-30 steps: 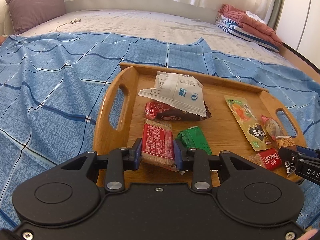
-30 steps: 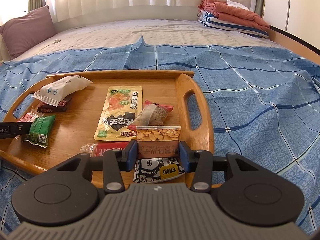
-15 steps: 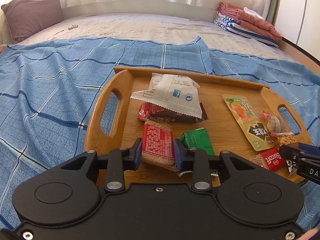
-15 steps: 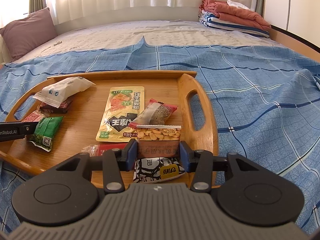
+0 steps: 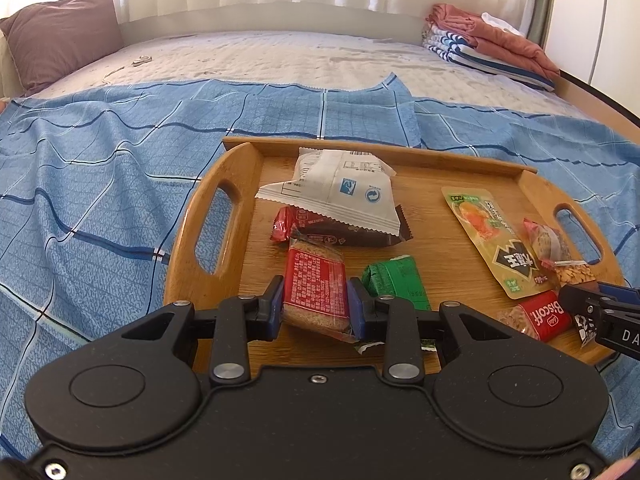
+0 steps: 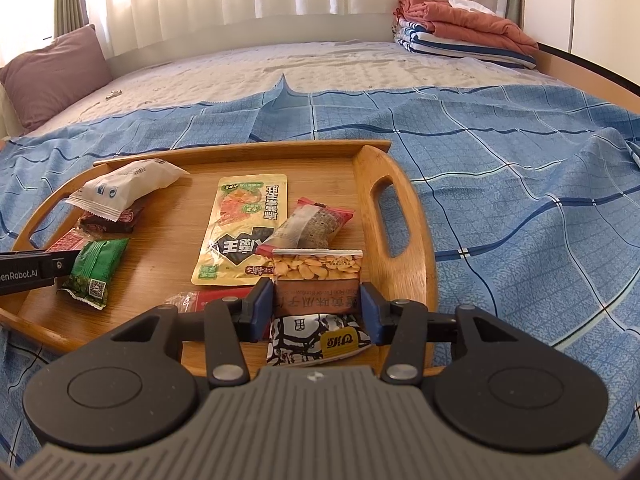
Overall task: Organize snacks
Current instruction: 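Lower both snacks onto the tray and open both grippers, then withdraw both open grippers from the tray toward the remaining snacks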
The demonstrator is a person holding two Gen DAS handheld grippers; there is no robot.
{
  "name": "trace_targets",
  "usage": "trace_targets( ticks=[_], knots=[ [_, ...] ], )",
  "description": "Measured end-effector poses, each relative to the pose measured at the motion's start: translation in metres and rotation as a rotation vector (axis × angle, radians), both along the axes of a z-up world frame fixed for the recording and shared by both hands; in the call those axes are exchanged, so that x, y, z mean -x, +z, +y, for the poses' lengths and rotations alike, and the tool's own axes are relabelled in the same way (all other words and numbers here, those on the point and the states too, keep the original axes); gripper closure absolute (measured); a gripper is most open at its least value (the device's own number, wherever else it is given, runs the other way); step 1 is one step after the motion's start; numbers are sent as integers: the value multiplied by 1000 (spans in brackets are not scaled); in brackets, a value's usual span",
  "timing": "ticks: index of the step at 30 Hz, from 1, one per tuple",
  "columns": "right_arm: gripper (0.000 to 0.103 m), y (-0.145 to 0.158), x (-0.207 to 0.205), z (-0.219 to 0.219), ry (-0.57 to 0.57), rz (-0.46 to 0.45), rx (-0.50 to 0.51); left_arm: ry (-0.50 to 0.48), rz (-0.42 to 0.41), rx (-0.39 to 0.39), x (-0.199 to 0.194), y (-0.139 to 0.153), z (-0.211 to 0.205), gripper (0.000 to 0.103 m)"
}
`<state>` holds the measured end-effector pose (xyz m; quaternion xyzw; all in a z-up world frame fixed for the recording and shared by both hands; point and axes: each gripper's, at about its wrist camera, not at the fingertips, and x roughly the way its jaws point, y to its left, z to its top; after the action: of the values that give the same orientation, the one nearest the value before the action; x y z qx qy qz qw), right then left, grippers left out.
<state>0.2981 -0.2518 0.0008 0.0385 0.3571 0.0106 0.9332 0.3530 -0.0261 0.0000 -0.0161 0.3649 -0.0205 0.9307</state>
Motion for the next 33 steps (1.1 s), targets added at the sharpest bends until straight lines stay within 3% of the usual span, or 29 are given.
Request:
trace_targets(
  ticks=[8,9,11,15,22,33],
  knots=[
    [45,0,3,-1,-17,-1,-10,1,0,3,0,0,0,70],
    [38,0,3,-1,-18,-3,-8,1,-1,2,1,0,0,67],
    [37,0,4,-1,-16,-3,-9,8,-1,0,1,0,0,57],
    [31,3,9,-1,-15,-10,-6,8,-7,-7,6,2,1,45],
    [22,17,25,-1,-15,-39,2,-13,-47,-23,25,18,2,12],
    [13,53,72,6,14,-109,12,-73,-87,-6,79,53,10,3]
  ],
)
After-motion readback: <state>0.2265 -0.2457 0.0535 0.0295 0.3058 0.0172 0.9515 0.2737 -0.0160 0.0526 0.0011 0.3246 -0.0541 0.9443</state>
